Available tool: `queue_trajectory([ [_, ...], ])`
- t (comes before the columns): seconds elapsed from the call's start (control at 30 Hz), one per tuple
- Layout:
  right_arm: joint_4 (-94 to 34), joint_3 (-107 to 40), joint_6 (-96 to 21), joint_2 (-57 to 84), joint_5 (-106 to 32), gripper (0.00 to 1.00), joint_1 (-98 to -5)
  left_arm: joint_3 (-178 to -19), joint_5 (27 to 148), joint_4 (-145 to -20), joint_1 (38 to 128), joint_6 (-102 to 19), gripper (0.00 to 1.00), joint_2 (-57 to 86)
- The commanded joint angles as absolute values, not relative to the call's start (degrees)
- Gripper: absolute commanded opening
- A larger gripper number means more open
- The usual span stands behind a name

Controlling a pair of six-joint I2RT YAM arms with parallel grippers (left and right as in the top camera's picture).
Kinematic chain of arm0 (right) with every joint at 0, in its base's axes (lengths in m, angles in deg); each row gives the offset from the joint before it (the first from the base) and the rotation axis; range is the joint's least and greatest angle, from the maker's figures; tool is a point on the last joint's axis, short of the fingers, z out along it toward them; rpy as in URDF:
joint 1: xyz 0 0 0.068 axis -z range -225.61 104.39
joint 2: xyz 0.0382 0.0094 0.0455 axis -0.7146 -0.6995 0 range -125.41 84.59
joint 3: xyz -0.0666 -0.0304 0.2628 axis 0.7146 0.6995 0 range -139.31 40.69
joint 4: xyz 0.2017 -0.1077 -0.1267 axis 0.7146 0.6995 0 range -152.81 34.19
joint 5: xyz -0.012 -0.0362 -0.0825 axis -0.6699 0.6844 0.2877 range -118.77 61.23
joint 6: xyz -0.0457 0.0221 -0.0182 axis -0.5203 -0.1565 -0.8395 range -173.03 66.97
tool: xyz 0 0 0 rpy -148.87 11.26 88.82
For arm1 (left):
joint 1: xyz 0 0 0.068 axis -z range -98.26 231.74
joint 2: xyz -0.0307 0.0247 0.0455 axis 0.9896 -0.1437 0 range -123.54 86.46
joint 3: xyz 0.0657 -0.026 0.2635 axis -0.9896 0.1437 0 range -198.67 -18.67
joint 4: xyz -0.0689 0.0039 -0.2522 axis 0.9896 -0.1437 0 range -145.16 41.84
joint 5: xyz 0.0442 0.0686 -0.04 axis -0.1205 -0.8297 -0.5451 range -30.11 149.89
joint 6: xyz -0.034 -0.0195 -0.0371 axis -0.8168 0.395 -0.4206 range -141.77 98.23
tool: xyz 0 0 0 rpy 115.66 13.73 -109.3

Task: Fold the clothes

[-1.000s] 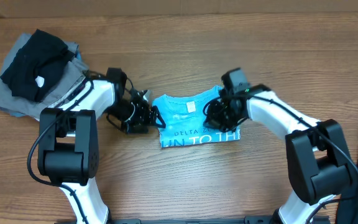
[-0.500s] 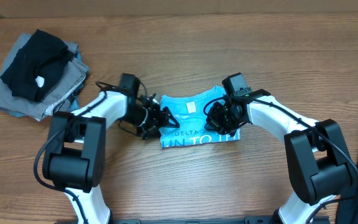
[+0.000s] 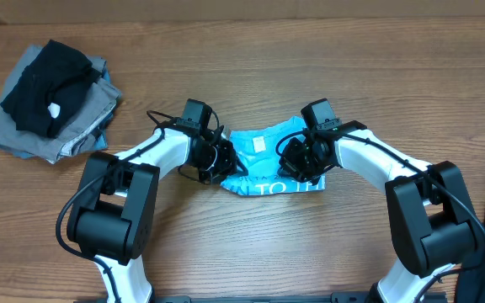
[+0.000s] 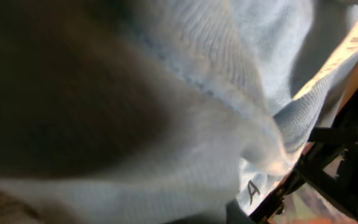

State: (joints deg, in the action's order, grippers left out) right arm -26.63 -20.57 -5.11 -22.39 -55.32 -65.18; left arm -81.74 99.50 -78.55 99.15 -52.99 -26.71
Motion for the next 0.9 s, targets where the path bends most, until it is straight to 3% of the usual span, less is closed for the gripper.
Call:
queue_trajectory([
  [0.0, -26.1, -19.3, -6.8, -21.6, -53.2, 0.04, -64.9, -80.8, 92.6, -78.3, 98.6, -48.2, 0.06, -28.1],
  [0.3, -14.9, -23.9, -17.0, -10.4, -53.2, 0.05, -60.9, -83.9, 92.7, -80.3, 95.7, -32.6, 0.04, -19.6],
  [0.53, -14.2, -24.3, -17.3, 0.1, -52.7, 0.05, -59.3, -92.0, 90.9, -80.9, 92.1, -33.6, 0.04, -9.8],
  [0.87, -12.3, -24.3, -17.3, 1.2, -52.8, 0.05, -59.3, -110.2, 85.8, -79.2, 80.3, -36.8, 0.04, -8.4],
])
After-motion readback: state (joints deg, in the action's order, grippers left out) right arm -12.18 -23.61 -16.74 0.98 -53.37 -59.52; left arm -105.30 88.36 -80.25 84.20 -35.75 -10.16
